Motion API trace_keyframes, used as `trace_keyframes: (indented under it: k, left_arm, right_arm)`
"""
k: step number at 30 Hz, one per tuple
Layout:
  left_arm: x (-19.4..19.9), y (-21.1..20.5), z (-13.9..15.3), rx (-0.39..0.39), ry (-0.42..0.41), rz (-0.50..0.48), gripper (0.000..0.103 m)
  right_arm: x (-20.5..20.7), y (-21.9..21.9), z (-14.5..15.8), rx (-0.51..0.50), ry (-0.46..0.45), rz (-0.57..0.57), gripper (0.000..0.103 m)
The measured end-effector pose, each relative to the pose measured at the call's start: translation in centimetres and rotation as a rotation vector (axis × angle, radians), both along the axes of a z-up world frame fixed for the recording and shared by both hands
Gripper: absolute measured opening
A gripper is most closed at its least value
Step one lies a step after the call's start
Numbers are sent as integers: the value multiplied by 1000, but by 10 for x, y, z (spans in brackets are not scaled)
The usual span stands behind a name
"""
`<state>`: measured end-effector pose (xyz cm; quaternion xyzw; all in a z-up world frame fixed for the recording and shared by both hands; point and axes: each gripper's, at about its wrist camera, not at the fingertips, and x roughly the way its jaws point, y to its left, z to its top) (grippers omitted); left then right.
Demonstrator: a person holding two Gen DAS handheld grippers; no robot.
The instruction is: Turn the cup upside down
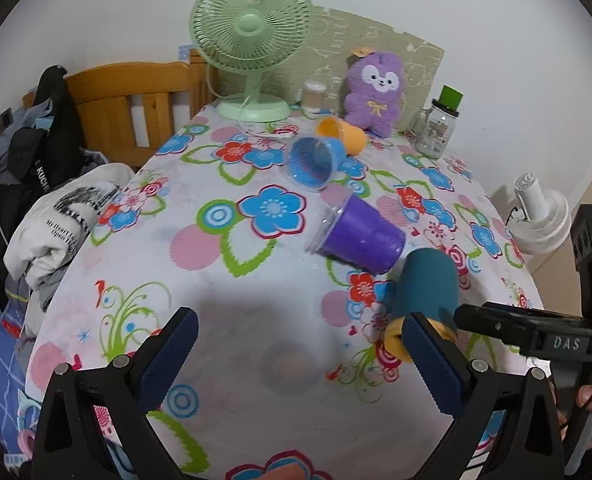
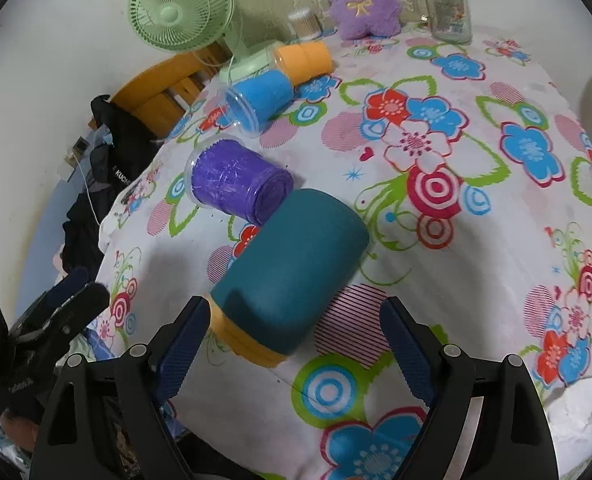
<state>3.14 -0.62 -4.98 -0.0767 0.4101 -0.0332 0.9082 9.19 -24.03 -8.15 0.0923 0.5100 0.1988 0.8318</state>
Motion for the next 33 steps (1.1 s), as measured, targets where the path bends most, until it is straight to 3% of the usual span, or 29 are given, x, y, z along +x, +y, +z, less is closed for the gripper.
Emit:
trace_keyframes:
  k: [12, 20, 25, 33]
  left_arm:
    - [11, -51, 11, 43, -11, -104, 103]
    - [21, -82, 17, 74, -18, -156, 103]
    - [31, -101, 11, 123, -5, -187, 103]
    - [48, -122, -7, 191, 42, -227, 103]
  right_arm:
    - [-32, -42, 8, 24, -40, -45, 90]
    - [-48, -56, 11, -12, -86, -63, 91]
    - [-54, -66, 9, -46, -140, -93, 91]
    - [-59, -75, 6, -53, -150, -108, 91]
